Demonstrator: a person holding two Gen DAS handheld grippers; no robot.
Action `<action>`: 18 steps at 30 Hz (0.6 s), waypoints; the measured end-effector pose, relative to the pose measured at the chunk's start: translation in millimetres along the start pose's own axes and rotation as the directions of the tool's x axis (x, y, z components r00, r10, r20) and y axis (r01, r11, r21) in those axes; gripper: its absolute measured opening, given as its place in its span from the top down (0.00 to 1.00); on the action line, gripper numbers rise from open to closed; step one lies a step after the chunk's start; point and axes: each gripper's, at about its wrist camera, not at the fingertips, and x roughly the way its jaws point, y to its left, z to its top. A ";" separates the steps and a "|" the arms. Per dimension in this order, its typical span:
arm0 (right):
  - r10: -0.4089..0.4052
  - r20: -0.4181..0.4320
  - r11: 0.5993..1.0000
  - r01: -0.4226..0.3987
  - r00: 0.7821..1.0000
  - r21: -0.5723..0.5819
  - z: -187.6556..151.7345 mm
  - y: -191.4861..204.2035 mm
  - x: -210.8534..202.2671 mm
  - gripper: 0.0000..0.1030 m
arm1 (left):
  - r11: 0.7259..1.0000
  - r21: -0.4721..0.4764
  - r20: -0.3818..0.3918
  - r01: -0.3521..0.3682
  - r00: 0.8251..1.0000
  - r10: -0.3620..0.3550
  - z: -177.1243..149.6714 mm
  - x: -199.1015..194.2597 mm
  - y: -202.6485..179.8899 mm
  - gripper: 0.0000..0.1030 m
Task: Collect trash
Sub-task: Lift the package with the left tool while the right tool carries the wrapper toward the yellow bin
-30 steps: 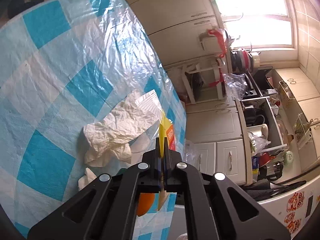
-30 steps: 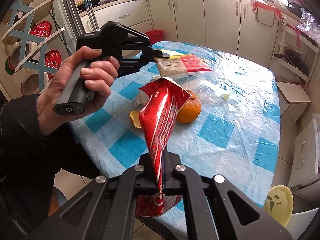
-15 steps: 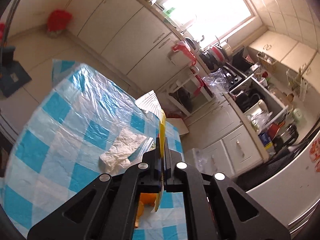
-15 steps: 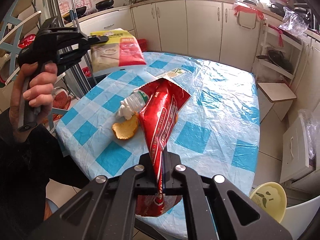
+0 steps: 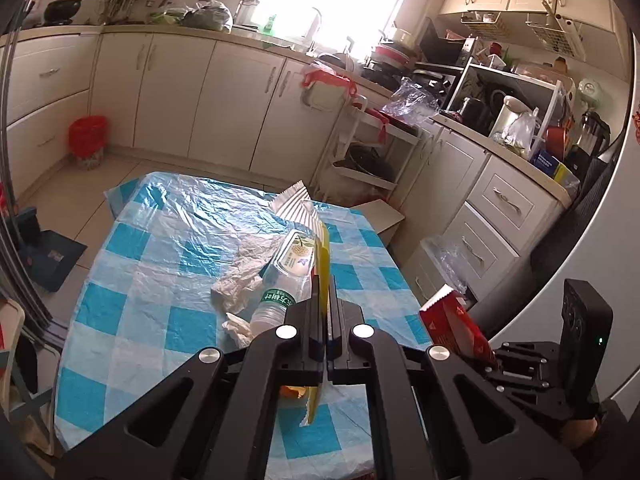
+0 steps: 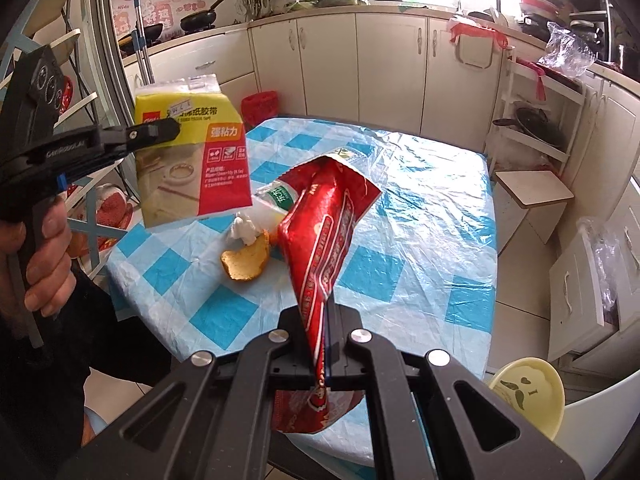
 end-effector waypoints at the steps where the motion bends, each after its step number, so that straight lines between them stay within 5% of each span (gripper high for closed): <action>1: -0.005 0.003 1.000 0.005 1.000 0.007 -0.5 -0.7 -1.1 0.97 | 1.000 0.005 0.002 0.002 1.000 -0.002 -1.6 -2.5 -1.9 0.99; 12: -0.011 0.021 1.000 0.011 1.000 -0.014 -1.0 2.9 -7.1 0.97 | 0.998 0.058 -0.015 -0.006 1.000 0.007 -17.9 -5.5 -19.4 0.99; 18: -0.031 0.028 1.000 0.031 0.999 0.005 -6.6 -6.0 -12.8 0.97 | 0.991 0.124 -0.065 0.053 0.997 -0.045 -35.3 9.2 -58.1 0.99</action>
